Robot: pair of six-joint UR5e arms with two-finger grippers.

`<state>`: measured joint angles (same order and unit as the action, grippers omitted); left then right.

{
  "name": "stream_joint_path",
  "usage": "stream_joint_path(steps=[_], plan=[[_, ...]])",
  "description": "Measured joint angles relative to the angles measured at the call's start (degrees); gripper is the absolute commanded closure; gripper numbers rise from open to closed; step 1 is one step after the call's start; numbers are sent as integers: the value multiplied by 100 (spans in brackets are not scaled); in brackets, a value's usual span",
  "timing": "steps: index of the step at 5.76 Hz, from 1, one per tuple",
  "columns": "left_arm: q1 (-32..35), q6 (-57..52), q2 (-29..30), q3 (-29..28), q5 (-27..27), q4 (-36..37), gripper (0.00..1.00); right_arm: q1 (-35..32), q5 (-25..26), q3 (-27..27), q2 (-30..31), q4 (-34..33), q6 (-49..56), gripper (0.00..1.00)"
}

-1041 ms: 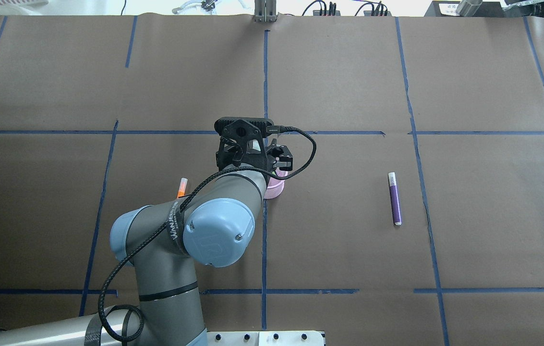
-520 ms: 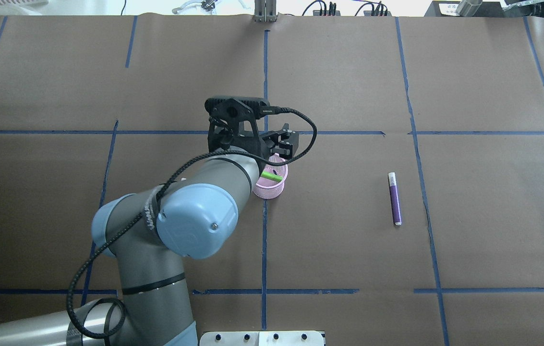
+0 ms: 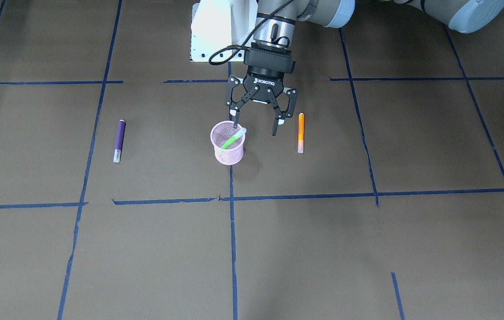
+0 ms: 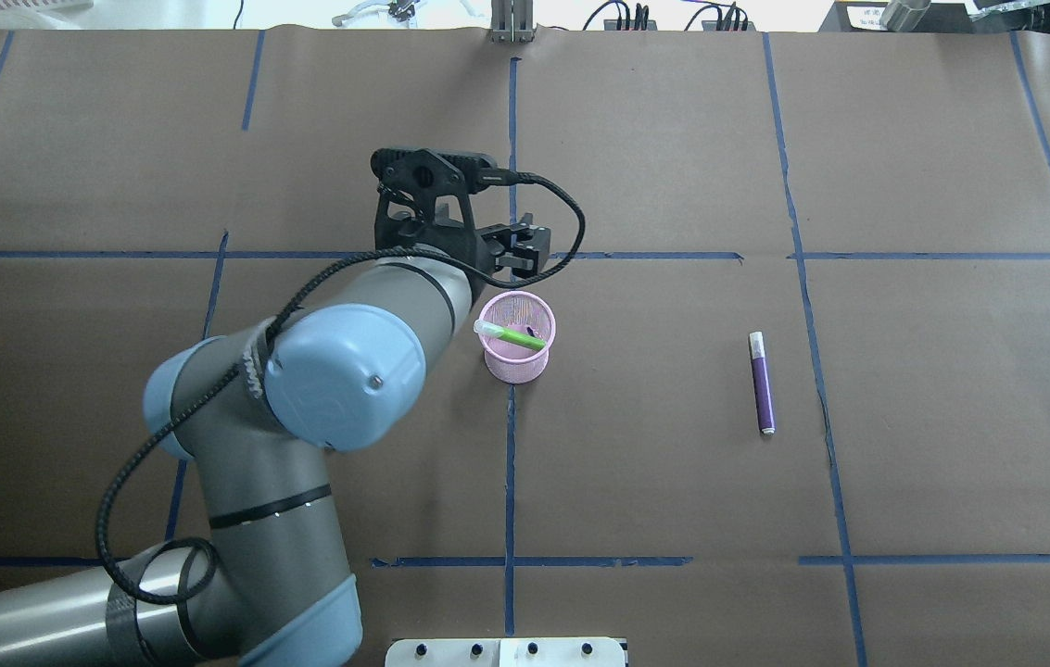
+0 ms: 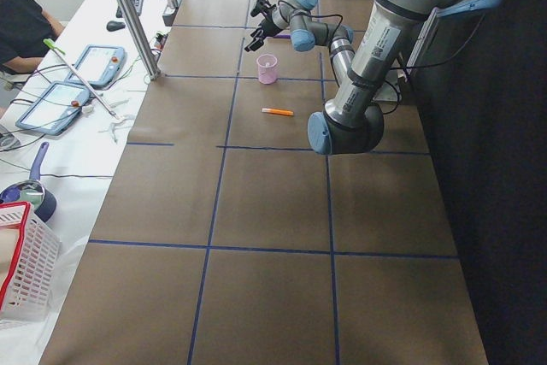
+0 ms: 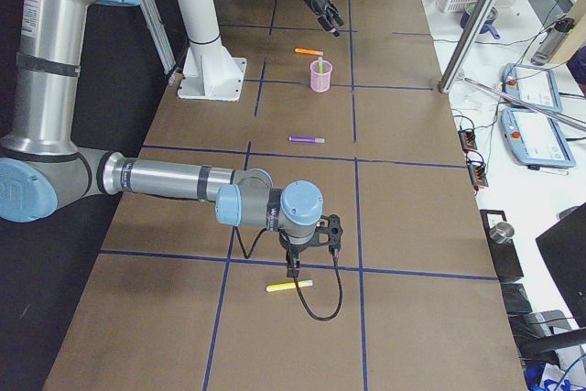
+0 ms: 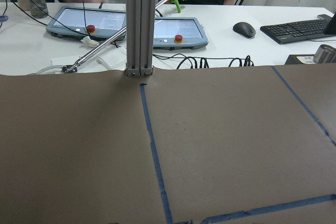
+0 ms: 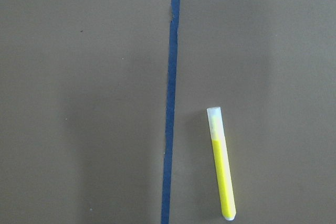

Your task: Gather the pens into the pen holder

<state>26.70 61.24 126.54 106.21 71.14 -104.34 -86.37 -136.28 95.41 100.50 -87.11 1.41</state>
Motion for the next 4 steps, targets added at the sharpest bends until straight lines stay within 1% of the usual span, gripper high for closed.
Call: stream_joint_path(steps=[1,3,4], plan=[[62,-12,-85,3,125,14,13,138,93,-488,-334,127,2,10],[77,-15,-118,-1,170,19,12,298,80,-1785,-1208,139,42,17],[75,-13,-120,-3,172,14,12,439,57,-2178,-1397,140,60,18]])
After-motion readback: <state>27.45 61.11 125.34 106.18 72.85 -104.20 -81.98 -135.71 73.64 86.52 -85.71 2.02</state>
